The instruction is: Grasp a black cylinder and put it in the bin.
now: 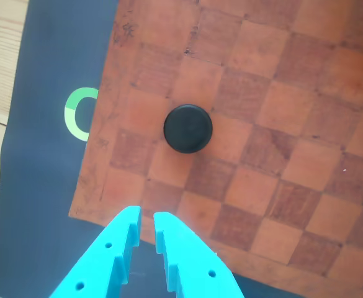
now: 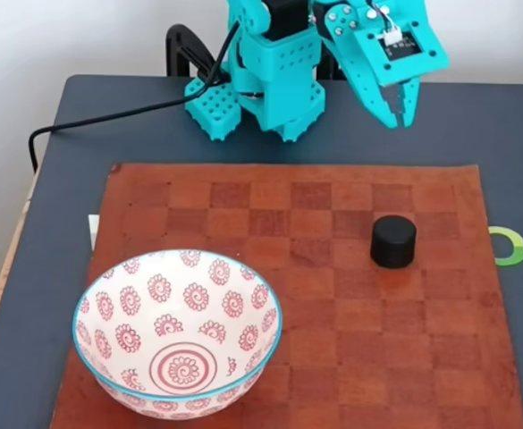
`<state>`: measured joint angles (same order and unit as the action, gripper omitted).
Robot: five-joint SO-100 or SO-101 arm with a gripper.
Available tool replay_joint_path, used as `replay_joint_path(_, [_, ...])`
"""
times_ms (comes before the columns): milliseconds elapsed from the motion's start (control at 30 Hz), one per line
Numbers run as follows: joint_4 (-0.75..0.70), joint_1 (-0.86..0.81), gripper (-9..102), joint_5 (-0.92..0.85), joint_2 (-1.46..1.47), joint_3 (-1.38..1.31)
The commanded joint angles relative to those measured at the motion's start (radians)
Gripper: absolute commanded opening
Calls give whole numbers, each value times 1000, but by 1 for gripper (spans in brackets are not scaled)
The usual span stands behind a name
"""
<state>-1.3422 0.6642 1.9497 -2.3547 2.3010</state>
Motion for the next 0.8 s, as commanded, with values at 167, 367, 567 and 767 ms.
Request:
replay_joint_path(167, [35,37,1,-3,325,-196])
replay_joint_path(367, [98,41,12,5,469,-261])
replay_joint_path(567, [170,40,17,-8,549,-268])
replay_joint_path(767, [181,40,28,-8,588,-268])
